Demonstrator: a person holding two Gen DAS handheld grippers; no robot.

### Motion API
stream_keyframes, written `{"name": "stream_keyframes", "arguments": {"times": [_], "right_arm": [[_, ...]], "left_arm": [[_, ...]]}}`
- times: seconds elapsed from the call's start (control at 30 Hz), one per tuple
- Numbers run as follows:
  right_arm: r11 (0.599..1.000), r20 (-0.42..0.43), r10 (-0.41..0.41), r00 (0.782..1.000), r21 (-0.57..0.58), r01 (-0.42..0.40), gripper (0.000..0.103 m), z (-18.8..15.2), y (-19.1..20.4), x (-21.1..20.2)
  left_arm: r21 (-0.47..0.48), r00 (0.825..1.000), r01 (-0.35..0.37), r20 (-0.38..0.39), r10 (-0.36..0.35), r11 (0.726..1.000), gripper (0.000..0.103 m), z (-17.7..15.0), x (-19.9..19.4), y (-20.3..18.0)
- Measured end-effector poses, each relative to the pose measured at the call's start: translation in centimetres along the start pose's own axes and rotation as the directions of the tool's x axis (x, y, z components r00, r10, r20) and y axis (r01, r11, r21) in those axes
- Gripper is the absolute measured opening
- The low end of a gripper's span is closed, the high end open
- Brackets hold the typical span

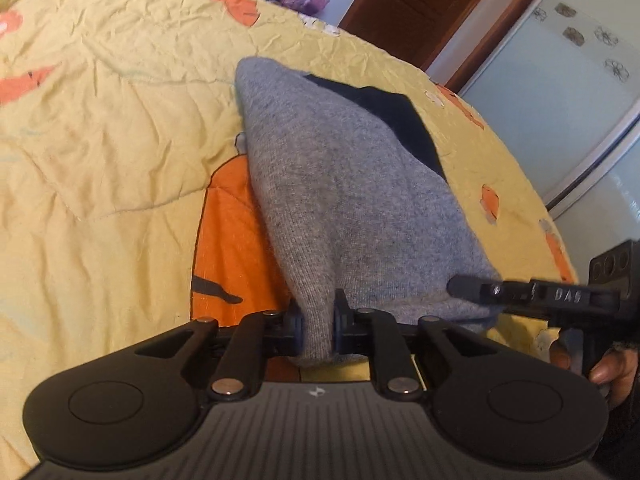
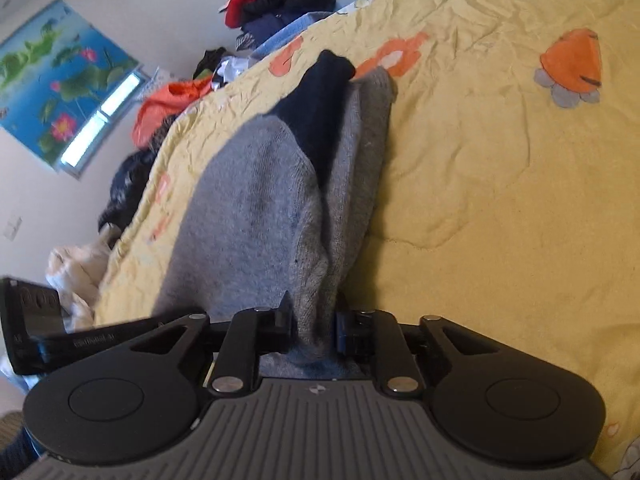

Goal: Fold small clothes
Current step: 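Open the left gripper and release the folded grey side, then lay the navy sleeve onto the folded sweater and open the right gripper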

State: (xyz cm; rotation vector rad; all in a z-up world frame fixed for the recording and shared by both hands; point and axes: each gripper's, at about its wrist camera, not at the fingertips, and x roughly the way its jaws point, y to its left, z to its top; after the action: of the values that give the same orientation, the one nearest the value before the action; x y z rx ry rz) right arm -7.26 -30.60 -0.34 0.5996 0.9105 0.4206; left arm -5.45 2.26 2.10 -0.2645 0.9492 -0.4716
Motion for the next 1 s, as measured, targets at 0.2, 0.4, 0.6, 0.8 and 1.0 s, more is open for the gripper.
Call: {"name": "stream_keyframes", "arguments": {"times": [0.2,0.4,0.6,0.8,1.0], "right_arm": [[0.999,0.2,-0.004,0.98,0.047,-0.006,0.052,3.7,-0.3,-4.0],[0.999,0.207,-0.033,0.978,-0.012,0.036,0.052,10.8,1.4,0.3],[0.978,0.14,-0.12,0.983,-0.154,0.141,0.051,14.6,3.8,6.1],[0.922,0.071,-0.249,0.966,-0.287,0.258,0.02,14.2,4.1,9.5],[0.948,0.086,-0.232,0.969,-0.201,0.245,0.012,14.5,1.7,8.8]], "left_arm": [[0.239,0.975,-0.125,0.209,0.075,0.963,0.05,0.3,-4.7,-4.7],[0.244,0.964,-0.089,0.265,0.022,0.966,0.074,2.0,-1.8,-6.0],[0.215,0.988,-0.085,0.143,0.055,0.973,0.073,1.1,3.6,-4.4],[0.25,0.985,-0.105,0.159,0.066,0.962,0.074,0.3,3.6,-4.6],[0.262,0.984,-0.109,0.162,0.068,0.959,0.074,0.3,3.8,-4.8]]}}
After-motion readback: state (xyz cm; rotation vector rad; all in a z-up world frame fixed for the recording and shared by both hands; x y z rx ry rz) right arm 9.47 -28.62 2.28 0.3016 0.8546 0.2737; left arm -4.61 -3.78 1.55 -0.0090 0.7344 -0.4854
